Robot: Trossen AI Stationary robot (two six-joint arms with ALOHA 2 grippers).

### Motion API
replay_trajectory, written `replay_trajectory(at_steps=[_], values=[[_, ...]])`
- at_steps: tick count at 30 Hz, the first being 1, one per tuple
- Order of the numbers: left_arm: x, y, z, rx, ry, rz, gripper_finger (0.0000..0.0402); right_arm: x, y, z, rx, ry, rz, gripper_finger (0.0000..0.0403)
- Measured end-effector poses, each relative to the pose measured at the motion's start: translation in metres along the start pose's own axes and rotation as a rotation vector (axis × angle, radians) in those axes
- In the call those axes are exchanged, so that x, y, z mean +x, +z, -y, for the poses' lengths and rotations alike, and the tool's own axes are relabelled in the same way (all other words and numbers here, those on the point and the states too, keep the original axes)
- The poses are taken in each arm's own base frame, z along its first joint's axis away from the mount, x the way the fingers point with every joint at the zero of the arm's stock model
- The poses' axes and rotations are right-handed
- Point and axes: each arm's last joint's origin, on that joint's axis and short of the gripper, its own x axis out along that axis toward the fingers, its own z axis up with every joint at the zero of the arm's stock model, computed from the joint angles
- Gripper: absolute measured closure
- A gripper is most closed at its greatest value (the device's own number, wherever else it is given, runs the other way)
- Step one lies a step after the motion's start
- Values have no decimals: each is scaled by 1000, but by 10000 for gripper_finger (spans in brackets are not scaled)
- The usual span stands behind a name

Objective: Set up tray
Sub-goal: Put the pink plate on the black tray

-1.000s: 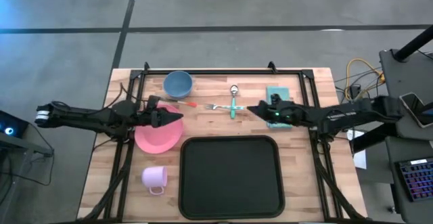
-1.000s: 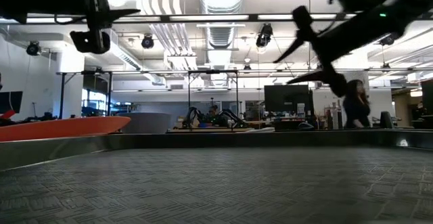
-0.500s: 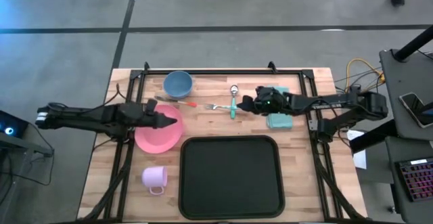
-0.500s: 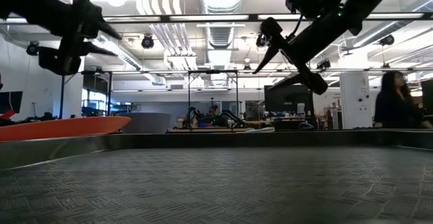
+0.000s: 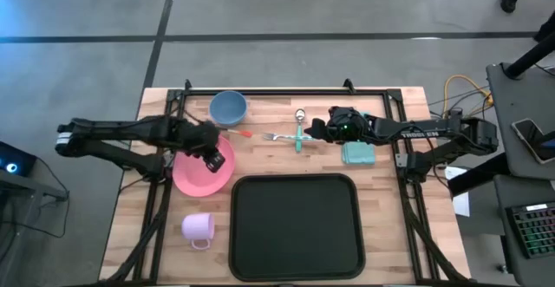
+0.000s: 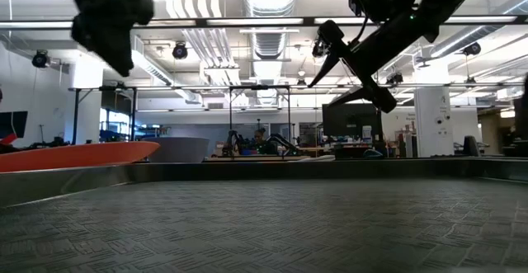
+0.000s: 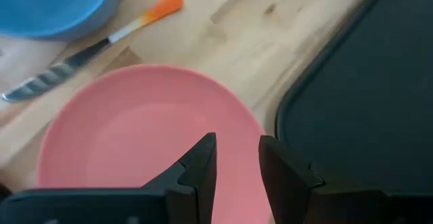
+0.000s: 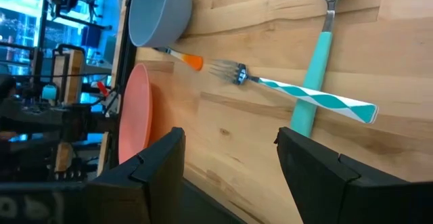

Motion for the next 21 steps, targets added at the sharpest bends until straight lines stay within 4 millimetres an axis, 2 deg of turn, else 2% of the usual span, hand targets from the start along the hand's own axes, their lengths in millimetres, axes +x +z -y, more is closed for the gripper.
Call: replay_trajectory(at_steps=[3, 6, 12, 17, 21], values=[[2, 16, 2, 24, 46, -29, 310, 0, 0, 1, -3, -11, -5, 183], [6, 23, -1, 32, 90, -70, 310, 0, -1, 1, -5, -12, -13, 183], [5, 18, -6, 98, 96, -104, 310, 0, -1, 1, -27, -6, -35, 183], [-5, 12, -5, 368, -92, -154, 310, 0, -1, 1, -72, -2, -34, 183], [-8, 10, -6, 420, -119, -155, 310, 0, -2, 0, -104, 17, -73, 183]])
